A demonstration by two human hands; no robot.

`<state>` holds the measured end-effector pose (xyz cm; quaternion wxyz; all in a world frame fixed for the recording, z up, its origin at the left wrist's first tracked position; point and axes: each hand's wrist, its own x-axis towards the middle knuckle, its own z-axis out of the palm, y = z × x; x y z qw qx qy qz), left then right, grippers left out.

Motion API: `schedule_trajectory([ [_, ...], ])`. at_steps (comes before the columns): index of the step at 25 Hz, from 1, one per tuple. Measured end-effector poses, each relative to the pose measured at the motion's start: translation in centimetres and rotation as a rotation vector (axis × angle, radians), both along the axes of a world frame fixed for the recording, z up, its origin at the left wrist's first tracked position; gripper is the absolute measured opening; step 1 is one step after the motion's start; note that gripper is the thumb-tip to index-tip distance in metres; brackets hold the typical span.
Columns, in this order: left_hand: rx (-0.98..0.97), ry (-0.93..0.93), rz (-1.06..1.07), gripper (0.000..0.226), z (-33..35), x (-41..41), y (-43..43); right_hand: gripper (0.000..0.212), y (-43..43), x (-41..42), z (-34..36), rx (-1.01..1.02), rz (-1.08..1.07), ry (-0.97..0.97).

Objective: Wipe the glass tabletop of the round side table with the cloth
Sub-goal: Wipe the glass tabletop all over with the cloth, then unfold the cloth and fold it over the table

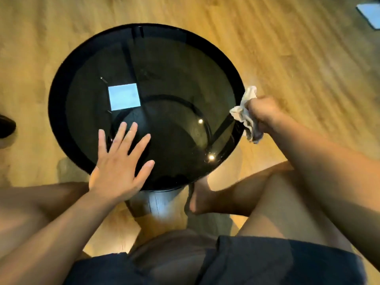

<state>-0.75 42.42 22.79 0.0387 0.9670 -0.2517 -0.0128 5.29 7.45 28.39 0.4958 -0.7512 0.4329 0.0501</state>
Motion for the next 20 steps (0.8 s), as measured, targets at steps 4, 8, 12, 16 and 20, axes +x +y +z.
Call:
schedule_trajectory([
  [4,0.01,0.034,-0.025,0.062,0.1,0.2,-0.1,0.034,-0.7,1.6,-2.3,0.1,-0.083,-0.011],
  [8,-0.054,0.058,-0.024,0.063,0.1,0.1,-0.1,0.055,1.3,-3.5,-3.5,0.047,-0.052,0.041],
  [12,-0.024,0.014,-0.009,0.063,0.1,0.2,-0.2,0.06,5.7,-7.5,-2.8,0.178,-0.064,0.15],
  [16,-0.034,-0.016,0.04,0.06,0.1,-0.3,-0.1,0.04,10.4,-13.0,0.5,0.478,0.041,0.009],
  [20,-0.416,0.277,0.325,0.037,3.9,-1.0,-2.8,0.033,10.6,-15.5,5.0,0.846,0.033,-0.298],
])
